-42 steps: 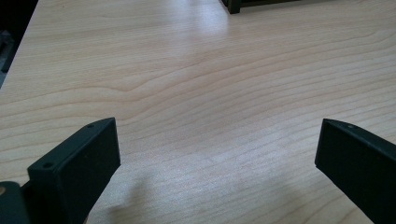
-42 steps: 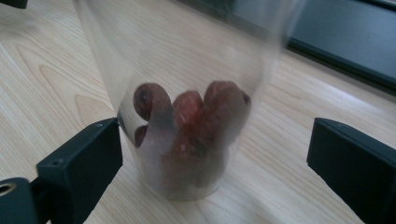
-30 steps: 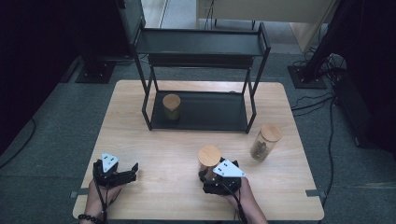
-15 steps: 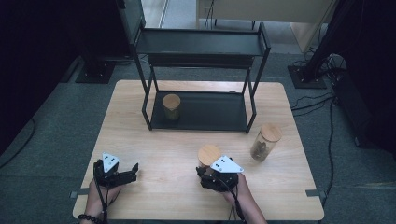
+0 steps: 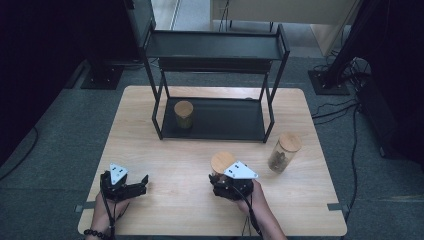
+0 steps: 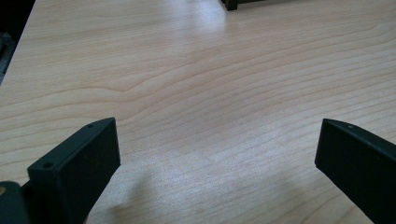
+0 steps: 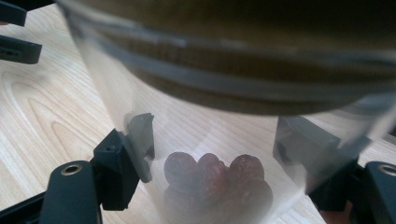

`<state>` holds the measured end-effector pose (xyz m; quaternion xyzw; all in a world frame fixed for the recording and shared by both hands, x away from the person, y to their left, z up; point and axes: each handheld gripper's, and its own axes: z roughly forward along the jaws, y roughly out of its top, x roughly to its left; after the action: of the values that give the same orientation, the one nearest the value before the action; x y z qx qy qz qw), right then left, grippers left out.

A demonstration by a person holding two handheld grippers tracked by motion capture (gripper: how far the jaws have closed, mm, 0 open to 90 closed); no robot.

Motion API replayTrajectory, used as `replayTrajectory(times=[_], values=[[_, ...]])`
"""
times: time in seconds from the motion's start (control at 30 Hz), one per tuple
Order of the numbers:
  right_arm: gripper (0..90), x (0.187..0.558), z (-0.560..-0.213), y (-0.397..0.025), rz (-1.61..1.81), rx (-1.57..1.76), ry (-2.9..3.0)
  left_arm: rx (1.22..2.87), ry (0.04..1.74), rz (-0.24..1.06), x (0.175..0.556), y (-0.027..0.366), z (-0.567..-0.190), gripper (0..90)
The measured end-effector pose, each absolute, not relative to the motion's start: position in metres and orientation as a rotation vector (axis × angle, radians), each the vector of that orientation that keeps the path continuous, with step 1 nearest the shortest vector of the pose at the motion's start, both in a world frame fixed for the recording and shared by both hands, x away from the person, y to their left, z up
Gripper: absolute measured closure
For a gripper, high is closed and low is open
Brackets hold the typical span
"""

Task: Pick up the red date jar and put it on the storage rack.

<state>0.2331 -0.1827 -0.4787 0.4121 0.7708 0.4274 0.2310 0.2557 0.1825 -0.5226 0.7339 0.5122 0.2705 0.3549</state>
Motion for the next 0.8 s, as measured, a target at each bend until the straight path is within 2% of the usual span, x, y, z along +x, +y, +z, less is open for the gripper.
replayTrajectory(times=[0.8], values=[[25.7,0.265,-0.460,-0.176,1.129,1.171,2.081,1.894,1.323,0.696,0.256,0.183,-0.523,0.2]])
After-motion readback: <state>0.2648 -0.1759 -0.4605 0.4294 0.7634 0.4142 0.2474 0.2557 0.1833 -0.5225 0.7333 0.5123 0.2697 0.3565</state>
